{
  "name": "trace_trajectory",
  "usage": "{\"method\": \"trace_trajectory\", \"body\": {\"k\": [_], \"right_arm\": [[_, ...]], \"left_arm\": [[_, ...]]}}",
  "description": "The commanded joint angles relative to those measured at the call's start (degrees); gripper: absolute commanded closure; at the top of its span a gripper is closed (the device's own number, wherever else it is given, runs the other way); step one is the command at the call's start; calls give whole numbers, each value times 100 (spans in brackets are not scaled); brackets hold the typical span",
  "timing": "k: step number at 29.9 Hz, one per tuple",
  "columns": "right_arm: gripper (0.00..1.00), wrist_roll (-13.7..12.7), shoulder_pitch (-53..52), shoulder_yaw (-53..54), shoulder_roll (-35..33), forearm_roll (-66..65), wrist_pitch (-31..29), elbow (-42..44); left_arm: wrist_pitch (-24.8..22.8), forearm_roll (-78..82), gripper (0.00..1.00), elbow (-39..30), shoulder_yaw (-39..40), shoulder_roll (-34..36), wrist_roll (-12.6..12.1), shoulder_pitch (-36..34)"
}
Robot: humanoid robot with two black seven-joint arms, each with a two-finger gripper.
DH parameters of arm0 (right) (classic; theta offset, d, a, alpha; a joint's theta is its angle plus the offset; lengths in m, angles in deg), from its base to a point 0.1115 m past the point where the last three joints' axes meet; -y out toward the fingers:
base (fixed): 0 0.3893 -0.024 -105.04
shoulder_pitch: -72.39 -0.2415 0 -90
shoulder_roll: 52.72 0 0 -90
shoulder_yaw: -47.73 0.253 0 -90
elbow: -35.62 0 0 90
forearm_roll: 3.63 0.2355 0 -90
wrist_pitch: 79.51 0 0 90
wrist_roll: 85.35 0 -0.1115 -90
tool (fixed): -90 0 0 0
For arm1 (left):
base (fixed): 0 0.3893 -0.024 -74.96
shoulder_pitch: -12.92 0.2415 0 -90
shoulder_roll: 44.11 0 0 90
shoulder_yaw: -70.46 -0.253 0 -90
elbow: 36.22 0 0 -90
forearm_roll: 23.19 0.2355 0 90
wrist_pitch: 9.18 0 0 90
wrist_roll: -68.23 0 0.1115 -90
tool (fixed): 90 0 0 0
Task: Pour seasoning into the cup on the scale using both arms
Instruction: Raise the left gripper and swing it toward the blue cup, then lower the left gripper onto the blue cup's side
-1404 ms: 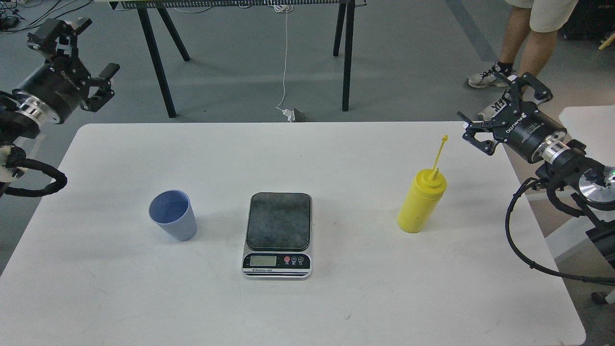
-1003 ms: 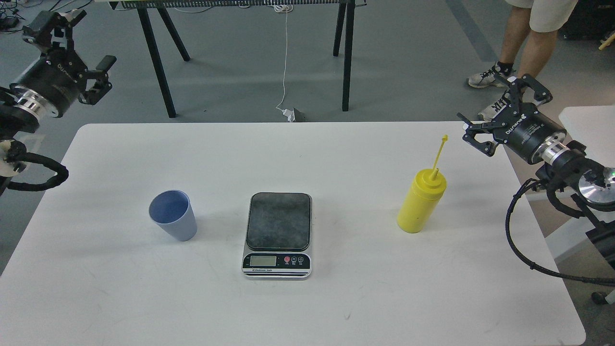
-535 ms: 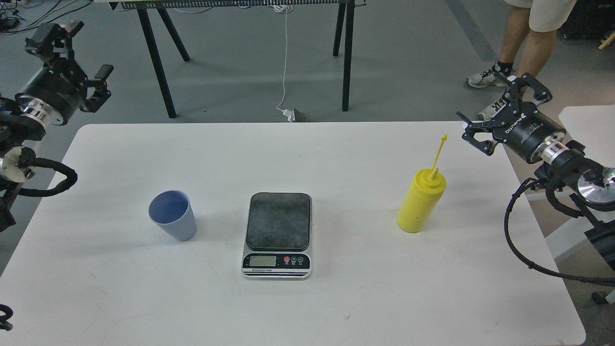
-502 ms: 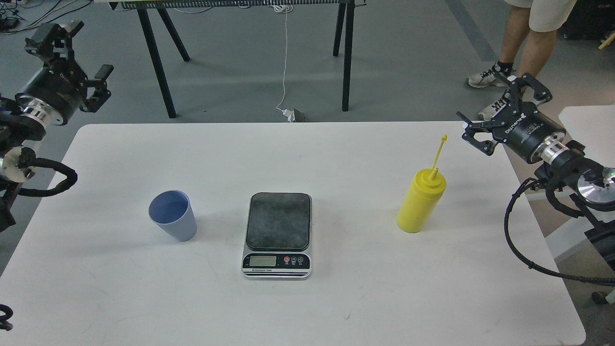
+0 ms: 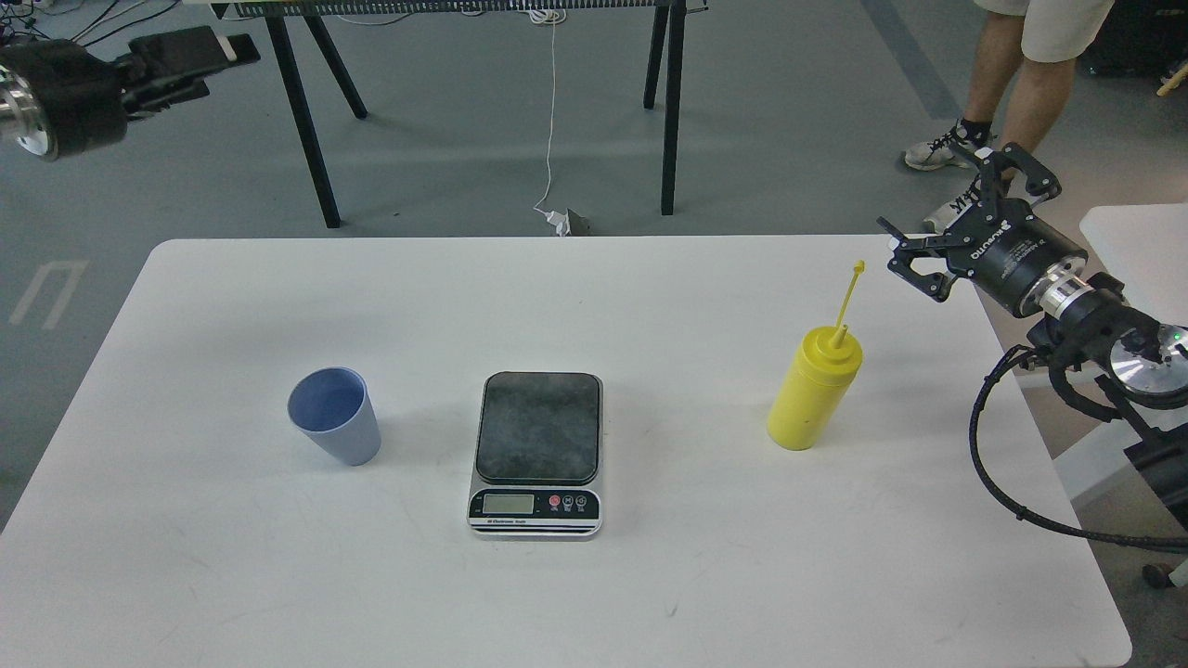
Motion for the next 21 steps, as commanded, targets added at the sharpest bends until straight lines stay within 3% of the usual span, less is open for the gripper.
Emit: {"method": "trace_trajectory", "body": {"k": [1,6,12,21], "right_arm": [[1,8,-8,3,18,0,-1,1],[1,8,-8,3,18,0,-1,1],[1,8,-8,-6,0,0,-1,10],[1,8,1,-15,0,0,-1,10]], "left_arm": [[2,1273,0,-849,-79,81,-2,70],[2,1618,0,-1404,-1026,143,-2,272],[2,1627,1,-1431,-2152,160,-2,281],[2,1636,2,-1414,-2602,160,-2,386]]}}
